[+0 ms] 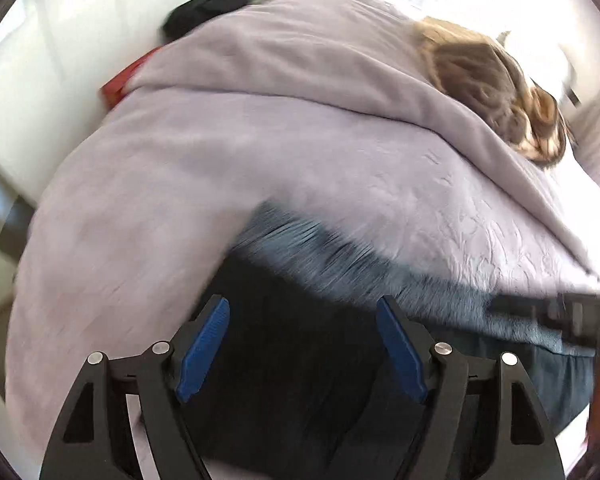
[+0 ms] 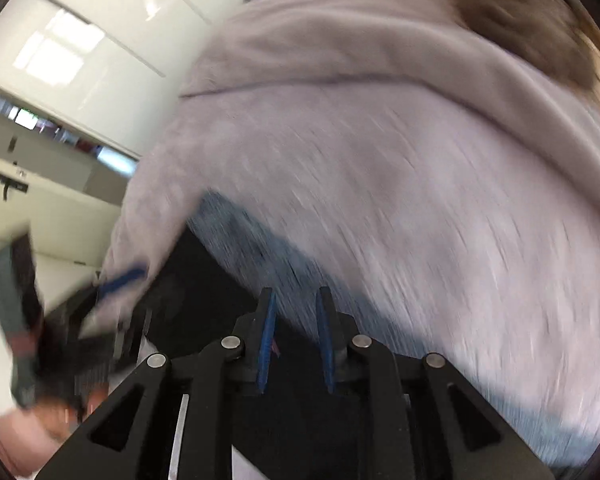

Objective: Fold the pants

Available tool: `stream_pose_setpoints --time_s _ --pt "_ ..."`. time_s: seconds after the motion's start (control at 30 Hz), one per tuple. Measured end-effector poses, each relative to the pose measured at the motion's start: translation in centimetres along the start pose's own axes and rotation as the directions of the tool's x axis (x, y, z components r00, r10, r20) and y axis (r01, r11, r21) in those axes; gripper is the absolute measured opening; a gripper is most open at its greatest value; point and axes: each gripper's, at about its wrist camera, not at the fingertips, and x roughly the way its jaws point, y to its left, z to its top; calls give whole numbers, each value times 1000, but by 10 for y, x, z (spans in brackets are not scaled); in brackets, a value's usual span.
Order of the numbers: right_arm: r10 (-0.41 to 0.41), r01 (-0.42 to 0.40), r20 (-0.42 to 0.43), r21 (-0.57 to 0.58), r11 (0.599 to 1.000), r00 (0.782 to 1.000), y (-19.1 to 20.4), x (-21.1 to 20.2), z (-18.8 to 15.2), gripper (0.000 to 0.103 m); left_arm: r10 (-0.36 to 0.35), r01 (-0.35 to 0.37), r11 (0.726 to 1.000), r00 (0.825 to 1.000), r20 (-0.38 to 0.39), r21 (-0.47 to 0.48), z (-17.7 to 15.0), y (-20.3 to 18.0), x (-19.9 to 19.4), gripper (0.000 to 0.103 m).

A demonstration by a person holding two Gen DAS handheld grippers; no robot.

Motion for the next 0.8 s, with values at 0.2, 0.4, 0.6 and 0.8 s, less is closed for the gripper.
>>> stream_pose_setpoints --time_s 0.2,0.4,0.6,0.8 --pt "-105 98 64 98 990 992 -43 34 -11 19 146 -145 988 989 -9 57 9 -8 43 77" --pt "-138 105 151 213 971 979 -68 -2 -7 28 147 -146 989 989 -30 31 11 0 18 77" --pt "-109 56 139 338 939 984 -95 -59 -70 55 136 -129 983 990 -45 129 -22 -31 -22 77" --pt "-177 125 81 433 893 981 -125 -81 -159 58 63 -33 967 991 -115 253 -80 -107 -31 77"
